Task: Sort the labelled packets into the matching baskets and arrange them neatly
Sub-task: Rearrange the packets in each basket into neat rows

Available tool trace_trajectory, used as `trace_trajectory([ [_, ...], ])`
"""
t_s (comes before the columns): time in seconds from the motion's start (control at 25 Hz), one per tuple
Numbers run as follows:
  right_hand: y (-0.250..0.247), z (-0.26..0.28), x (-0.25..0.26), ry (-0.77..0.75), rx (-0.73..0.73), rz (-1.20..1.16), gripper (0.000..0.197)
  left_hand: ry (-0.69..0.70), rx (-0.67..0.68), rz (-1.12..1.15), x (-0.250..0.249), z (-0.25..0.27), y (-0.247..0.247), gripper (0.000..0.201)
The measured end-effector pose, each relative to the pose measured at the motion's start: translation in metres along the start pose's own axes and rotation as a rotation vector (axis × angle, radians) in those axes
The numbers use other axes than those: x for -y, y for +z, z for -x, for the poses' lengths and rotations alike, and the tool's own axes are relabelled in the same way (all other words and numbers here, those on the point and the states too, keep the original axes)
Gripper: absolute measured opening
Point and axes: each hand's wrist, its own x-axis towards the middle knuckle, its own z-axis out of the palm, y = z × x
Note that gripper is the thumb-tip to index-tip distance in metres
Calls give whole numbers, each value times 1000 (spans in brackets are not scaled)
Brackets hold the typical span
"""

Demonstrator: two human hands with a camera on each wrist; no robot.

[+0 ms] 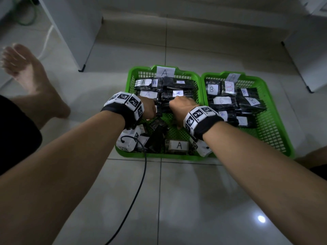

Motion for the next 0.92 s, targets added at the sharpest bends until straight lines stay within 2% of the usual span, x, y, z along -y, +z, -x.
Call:
trace_trajectory([
  [0.08,1,4,1,26,87,-35,39,-4,3,4,-2,7,-1,19],
  [0.2,11,12,3,-4,379,-129,44,12,18,4,-7,23,-4,37],
  [0.28,18,19,2,-56,439,-187,43,32,-26,31,-10,30,-4,39],
  [0.36,19,27,-1,-93,421,-234,38,65,-100,66,-15,33,-3,36],
  [0.48,7,32,-12,-37,386,-330,25,129,-178,143,-26,34,-2,33],
  [0.68,-16,39,-50,-26,307,-558,10,134,20,94,-35,33,6,39],
  [0.8,-17,39,-66,38,198,-799,9,117,66,27,-33,34,7,34],
  [0.92,-7,30,-71,118,76,-868,9,97,91,13,-32,29,15,19],
])
